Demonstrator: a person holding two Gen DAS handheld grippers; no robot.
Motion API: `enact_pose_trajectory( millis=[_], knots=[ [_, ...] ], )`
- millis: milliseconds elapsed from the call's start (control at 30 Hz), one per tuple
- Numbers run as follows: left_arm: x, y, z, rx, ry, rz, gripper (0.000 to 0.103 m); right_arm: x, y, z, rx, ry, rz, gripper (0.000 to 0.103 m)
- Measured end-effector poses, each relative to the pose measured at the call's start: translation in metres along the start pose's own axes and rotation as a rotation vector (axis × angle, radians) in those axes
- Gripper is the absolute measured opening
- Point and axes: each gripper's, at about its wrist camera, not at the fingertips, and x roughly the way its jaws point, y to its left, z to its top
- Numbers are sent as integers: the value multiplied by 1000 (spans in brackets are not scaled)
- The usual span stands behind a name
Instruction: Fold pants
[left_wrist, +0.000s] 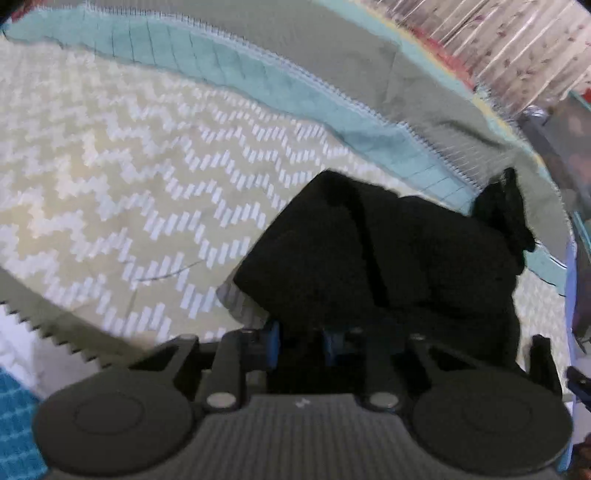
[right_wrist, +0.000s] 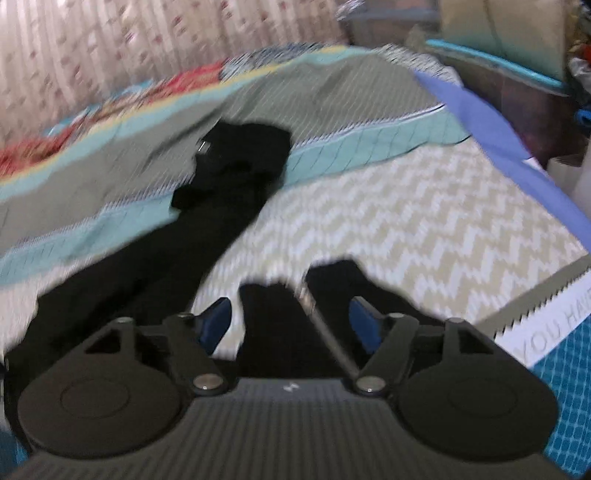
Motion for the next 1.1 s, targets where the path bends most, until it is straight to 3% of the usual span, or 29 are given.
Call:
enact_pose_trajectory(
  millis=[67, 167, 233, 300, 367, 500, 533, 567, 600, 633, 767, 900, 1000, 1100],
  knots=[
    [-33, 3, -9, 12, -35, -14, 18, 3, -3, -1, -2, -1, -55, 73],
    [-89, 27, -29, -36, -58, -52, 18, 1, -32, -1, 106, -71, -95, 72],
    [-125, 46, -49, -68, -85, -12, 17, 4, -46, -1, 136, -60, -135, 72],
    [-153, 62, -68, -91, -115, 58, 17, 3, -46, -2, 148, -34, -110, 71],
    [-163, 79, -86, -125, -93, 94, 18, -2, -28, -7, 90, -47, -24, 71],
    [-146, 85, -109, -151, -12, 165, 18, 21, 16, -14, -54, -10, -14, 72],
    [-141, 85, -110, -144, -13, 194, 18, 32, 21, -15, -61, 26, -22, 68],
    [-135, 86, -109, -157, -5, 208, 18, 45, 25, -16, -83, 73, -38, 56],
    [-132, 88, -106, -181, 5, 207, 18, 53, 25, -13, -109, 109, -77, 9],
    [-131, 90, -103, -205, 12, 205, 17, 50, 19, -8, -89, 95, -95, 7],
    [-143, 100, -95, -241, -6, 164, 13, -23, -43, 24, 137, -105, -12, 7],
    [-159, 103, -89, -245, 8, 135, 9, -105, -148, 23, 465, -282, 47, 7],
    [-165, 105, -96, -242, 39, 111, 7, -139, -212, -3, 659, -332, 49, 7],
    [-166, 99, -109, -194, 60, 110, 7, -147, -249, -40, 745, -310, -67, 7]
  ],
)
